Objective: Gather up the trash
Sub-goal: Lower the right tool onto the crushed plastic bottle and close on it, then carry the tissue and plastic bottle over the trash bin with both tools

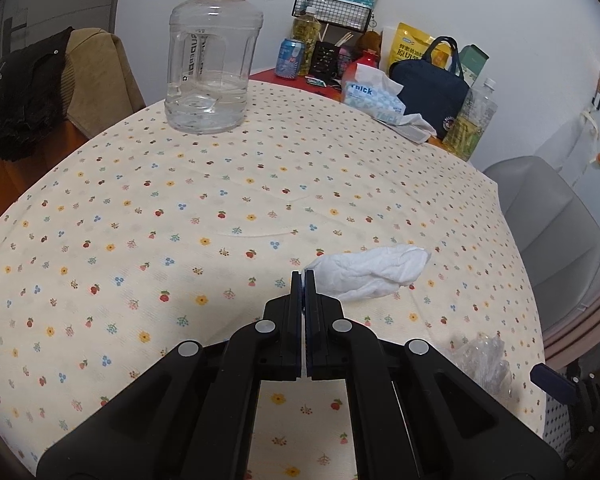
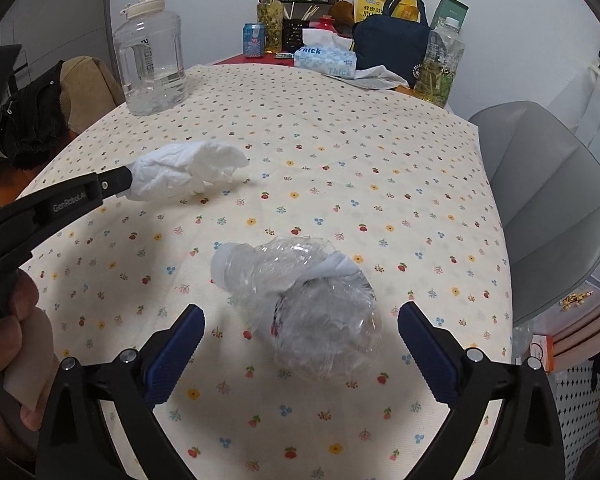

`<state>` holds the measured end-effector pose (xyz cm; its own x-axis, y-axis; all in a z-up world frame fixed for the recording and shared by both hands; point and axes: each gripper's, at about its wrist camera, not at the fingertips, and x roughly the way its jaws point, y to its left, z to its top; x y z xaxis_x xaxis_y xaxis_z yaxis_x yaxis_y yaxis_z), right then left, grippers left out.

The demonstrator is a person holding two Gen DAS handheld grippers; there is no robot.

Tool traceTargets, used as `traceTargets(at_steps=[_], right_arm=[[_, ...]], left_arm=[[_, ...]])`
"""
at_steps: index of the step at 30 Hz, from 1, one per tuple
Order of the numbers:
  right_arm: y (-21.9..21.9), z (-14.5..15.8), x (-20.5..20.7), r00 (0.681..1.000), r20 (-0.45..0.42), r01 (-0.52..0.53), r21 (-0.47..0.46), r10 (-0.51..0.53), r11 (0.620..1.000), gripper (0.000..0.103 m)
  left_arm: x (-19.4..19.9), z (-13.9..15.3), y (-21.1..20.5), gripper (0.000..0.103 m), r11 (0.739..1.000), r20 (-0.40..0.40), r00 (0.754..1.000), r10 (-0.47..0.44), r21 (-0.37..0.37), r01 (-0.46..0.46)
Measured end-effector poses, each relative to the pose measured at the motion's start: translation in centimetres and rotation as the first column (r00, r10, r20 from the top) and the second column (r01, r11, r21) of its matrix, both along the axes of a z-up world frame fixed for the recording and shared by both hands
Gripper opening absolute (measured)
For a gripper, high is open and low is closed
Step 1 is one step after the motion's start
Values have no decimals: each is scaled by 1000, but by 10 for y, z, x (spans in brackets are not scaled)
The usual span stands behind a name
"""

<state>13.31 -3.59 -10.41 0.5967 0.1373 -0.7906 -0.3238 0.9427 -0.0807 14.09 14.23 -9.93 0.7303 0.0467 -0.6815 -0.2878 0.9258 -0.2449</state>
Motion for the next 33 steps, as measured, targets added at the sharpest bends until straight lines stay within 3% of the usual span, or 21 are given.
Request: traceTargets(at_steps=[8,9,10,11,18,33], right_arm=[[-1,-15,20,999,-39,20,-20,-21,1000,95],[-1,-16,21,999,-42,22,-16,-22,1000,93],[-1,-17,22,999,-50,16,-4,-17,1000,80],[-1,-16,23,999,-50,18,-3,-18,1000,80],[-7,-2,14,1000,4,17,1,-17,1000,79],[-65,36,-5,988,85,126,60,-131,990,79]], left_arm=[[8,-8,-2,2,1000,-18,1000,-9,-3,9],[10,-9,-3,2,1000,-22,1000,-11,-3,11],[11,-10,-3,2,1000,-24,1000,-12,-3,12],[12,-11,-4,2,1000,-26,1000,-14,-4,14],[13,-6,-14,2,999,-17,999,-34,6,34],[6,24,-66,2,991,37,991,-127,52,125]])
